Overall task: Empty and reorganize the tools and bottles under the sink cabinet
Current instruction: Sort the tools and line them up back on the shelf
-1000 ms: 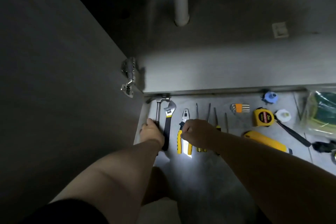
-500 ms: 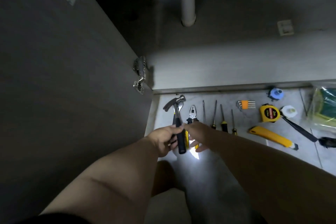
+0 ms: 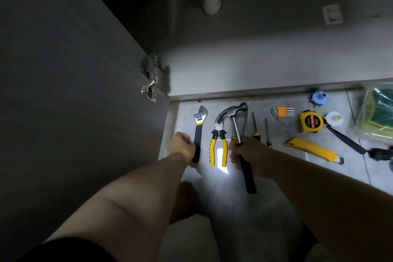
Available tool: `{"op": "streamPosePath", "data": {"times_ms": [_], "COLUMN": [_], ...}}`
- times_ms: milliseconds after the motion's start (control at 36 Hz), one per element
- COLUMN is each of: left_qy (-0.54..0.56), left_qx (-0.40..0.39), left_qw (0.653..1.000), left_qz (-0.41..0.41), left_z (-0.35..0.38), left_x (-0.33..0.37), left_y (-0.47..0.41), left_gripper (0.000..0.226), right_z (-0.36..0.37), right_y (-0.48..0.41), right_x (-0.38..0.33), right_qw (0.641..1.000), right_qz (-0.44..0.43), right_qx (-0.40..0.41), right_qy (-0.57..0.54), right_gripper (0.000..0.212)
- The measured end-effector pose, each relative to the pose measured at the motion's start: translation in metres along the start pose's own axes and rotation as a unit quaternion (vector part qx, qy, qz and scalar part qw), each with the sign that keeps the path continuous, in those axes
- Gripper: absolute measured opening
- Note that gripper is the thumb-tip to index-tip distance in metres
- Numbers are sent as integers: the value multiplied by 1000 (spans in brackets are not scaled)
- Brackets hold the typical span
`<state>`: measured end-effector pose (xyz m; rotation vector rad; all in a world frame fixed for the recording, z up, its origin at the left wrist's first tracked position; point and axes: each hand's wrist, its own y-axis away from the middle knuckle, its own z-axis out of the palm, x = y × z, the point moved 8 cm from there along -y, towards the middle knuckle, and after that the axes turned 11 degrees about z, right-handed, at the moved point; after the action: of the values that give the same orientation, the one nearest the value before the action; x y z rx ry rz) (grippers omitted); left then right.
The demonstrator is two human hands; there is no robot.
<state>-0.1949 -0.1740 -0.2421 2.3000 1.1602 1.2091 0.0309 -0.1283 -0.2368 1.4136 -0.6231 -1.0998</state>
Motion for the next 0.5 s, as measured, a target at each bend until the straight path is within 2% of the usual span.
{"op": "streamPosePath", "data": {"times_ms": [111, 250, 417, 500], "left_qy": [-134, -185, -224, -194], "left_qx": [-15, 8, -55, -93], "left_qw": [990, 980, 973, 976], "left_qz": [48, 78, 5, -25], "left_z": [10, 20, 25, 24], "left_x": [3, 11, 19, 17], "left_y": [-8, -1, 8, 16], "left_gripper": [32, 31, 34, 28], "right_z": [-4, -1, 13, 19], "right_y": [1, 5, 12, 20], "right_x": [6, 9, 4, 1], "right_qw": [999, 999, 998, 997], "right_qz": [-12, -14, -20, -14], "right_qx": [23, 22, -34, -50], "right_qy": [-23, -22, -51, -57], "right_gripper": [22, 22, 19, 12]}}
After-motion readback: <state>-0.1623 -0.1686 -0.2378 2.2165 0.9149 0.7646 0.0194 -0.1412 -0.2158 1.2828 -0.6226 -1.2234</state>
